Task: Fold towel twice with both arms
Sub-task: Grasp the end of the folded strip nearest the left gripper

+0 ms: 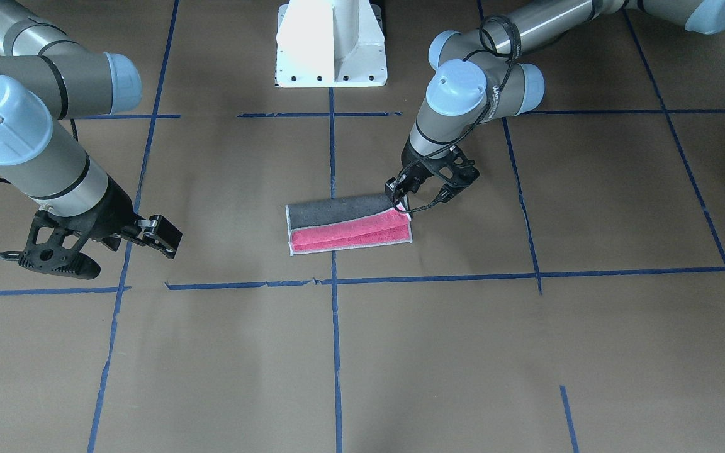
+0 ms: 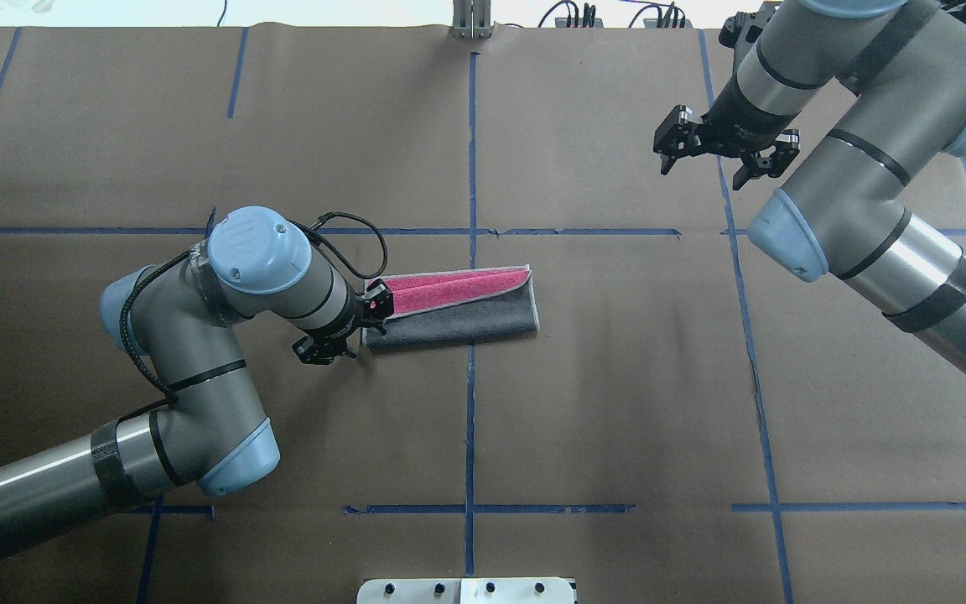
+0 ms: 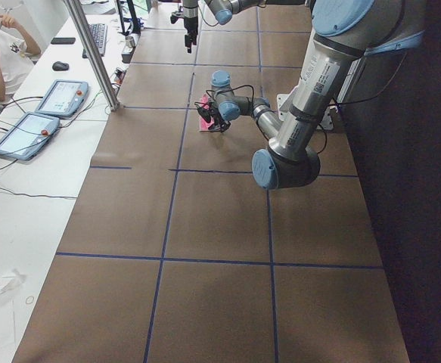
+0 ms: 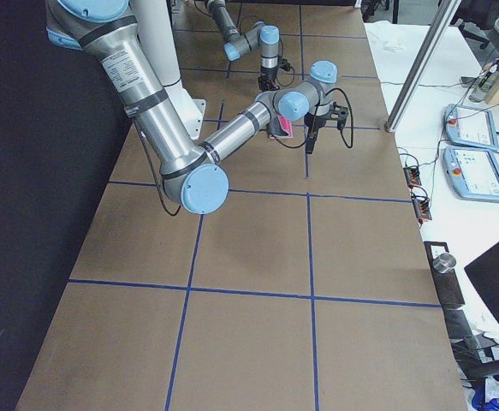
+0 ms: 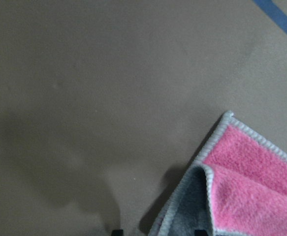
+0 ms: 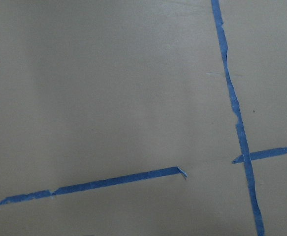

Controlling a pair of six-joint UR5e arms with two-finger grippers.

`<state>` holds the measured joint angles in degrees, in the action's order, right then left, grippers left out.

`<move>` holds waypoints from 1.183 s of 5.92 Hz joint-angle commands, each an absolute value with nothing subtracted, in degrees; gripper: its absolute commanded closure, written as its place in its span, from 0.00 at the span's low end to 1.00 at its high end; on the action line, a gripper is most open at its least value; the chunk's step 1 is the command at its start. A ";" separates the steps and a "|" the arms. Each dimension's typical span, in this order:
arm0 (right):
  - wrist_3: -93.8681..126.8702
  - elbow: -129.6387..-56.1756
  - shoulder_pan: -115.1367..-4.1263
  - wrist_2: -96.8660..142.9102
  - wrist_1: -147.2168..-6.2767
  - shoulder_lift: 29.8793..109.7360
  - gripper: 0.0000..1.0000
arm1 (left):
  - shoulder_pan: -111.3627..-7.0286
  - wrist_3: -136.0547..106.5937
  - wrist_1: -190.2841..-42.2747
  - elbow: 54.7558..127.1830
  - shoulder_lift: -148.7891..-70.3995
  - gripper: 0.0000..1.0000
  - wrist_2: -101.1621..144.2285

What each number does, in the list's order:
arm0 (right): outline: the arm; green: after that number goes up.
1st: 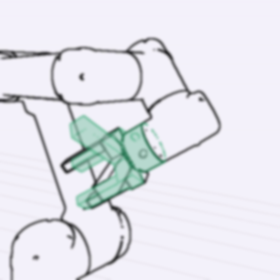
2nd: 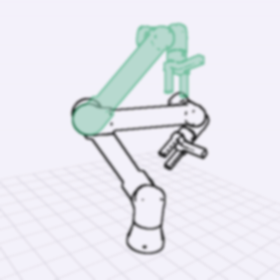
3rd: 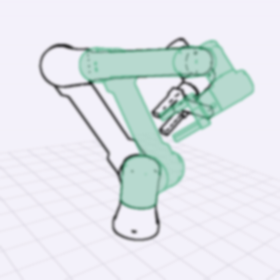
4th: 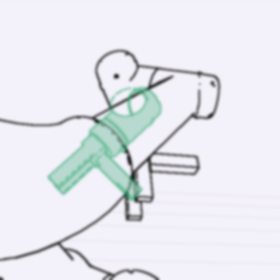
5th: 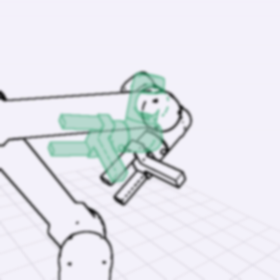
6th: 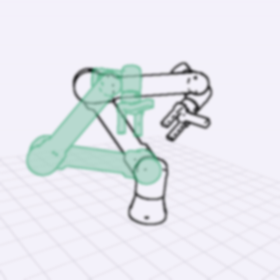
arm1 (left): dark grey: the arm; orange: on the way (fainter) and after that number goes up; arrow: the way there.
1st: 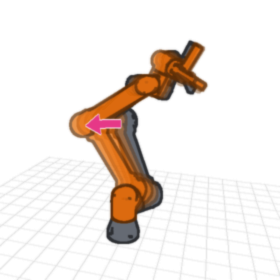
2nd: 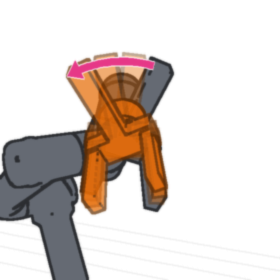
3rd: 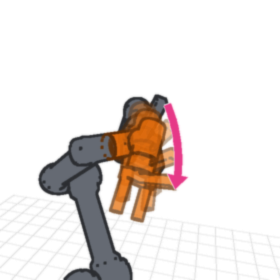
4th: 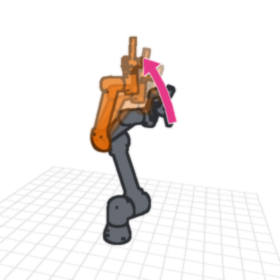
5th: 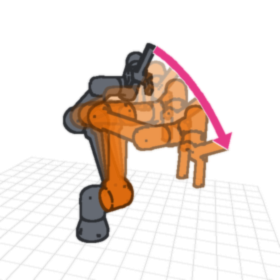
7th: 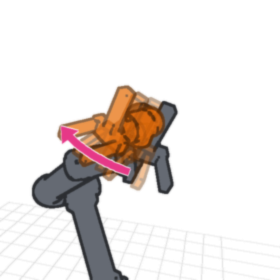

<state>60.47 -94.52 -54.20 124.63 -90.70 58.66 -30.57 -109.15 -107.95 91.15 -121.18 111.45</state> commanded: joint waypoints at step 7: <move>59.85 -95.27 -55.19 124.63 -90.70 59.68 0.00 | -30.49 -109.16 -107.93 91.67 -121.73 1.00 112.32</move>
<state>59.86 -95.16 -55.09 124.63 -90.70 59.60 -30.20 -109.20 -107.95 91.27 -121.76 112.10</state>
